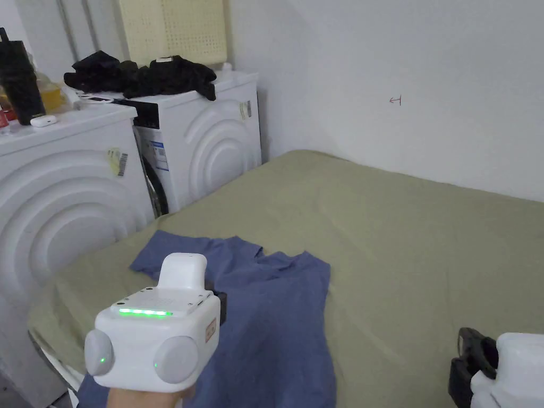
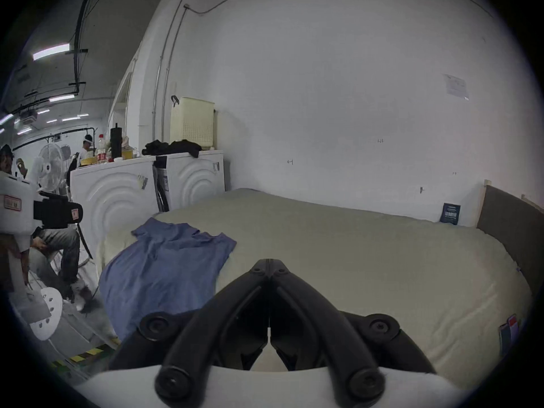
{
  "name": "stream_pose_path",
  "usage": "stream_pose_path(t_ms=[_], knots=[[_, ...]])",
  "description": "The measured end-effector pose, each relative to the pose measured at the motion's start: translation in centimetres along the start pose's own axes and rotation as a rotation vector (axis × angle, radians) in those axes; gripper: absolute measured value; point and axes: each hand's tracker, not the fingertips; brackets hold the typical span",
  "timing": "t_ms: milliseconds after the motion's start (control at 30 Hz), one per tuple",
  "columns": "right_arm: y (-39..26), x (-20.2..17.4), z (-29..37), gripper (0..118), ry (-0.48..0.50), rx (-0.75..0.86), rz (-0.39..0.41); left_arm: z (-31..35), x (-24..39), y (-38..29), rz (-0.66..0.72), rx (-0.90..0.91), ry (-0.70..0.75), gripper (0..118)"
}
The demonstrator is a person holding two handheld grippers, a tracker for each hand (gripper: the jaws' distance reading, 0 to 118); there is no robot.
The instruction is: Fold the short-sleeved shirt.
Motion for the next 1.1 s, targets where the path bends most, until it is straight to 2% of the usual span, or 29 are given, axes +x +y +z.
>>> stream_pose_path(t_ms=[167, 300, 400, 467, 533, 567, 633, 667, 833, 900, 933, 967, 1000, 1033, 1100], knots=[[-1.6, 0.8, -2.4, 2, -0.006, -0.047, -0.027, -9.5, 1.1, 0.3, -0.002, -0.161, -0.06, 0], [-2.9, 1.9, -3.6, 2, -0.024, -0.081, -0.028, -15.8, 2.4, 0.0, -0.057, -0.286, -0.066, 0], [-3.8, 2.5, -3.8, 2, -0.035, -0.099, -0.019, -18.8, 3.2, -0.5, -0.03, -0.372, -0.112, 0], [-4.1, 2.8, -3.6, 2, -0.04, -0.107, -0.021, -20.7, 3.8, -1.0, -0.062, -0.465, -0.146, 1], [-4.4, 3.1, -3.3, 2, -0.041, -0.113, -0.025, -21.7, 4.8, -1.9, -0.063, -0.496, -0.146, 9], [-4.6, 3.1, -3.2, 2, -0.044, -0.115, -0.023, -22.3, 5.2, -2.2, -0.074, -0.523, -0.145, 9], [-4.8, 3.4, -2.9, 2, -0.048, -0.123, -0.017, -21.8, 6.0, -3.0, -0.08, -0.548, -0.121, 93], [-4.9, 3.5, -2.7, 2, -0.047, -0.129, -0.018, -22.0, 6.2, -3.4, -0.082, -0.561, -0.114, 118], [-5.0, 5.0, -0.5, 2, -0.065, -0.14, -0.033, -18.8, 6.2, -2.1, -0.051, -0.511, -0.143, 113], [-4.8, 5.9, 0.6, 2, -0.077, -0.146, -0.04, -19.5, 5.8, -1.9, -0.13, -0.469, -0.051, 100], [-4.7, 6.6, 1.5, 2, -0.087, -0.145, -0.043, -19.2, 5.8, -1.6, -0.14, -0.495, -0.108, 92], [-4.6, 7.2, 2.2, 2, -0.1, -0.143, -0.045, -18.7, 5.9, -1.3, -0.129, -0.498, -0.118, 69], [-4.5, 7.9, 3.3, 2, -0.117, -0.137, -0.044, -17.4, 6.4, -0.6, -0.131, -0.481, -0.112, 19], [-4.4, 8.6, 4.2, 2, -0.139, -0.133, -0.04, -16.3, 6.8, 0.3, -0.117, -0.457, -0.12, 5], [-4.4, 10.1, 6.1, 2, -0.171, -0.128, -0.044, -14.6, 7.9, 2.0, -0.103, -0.438, -0.135, 5]])
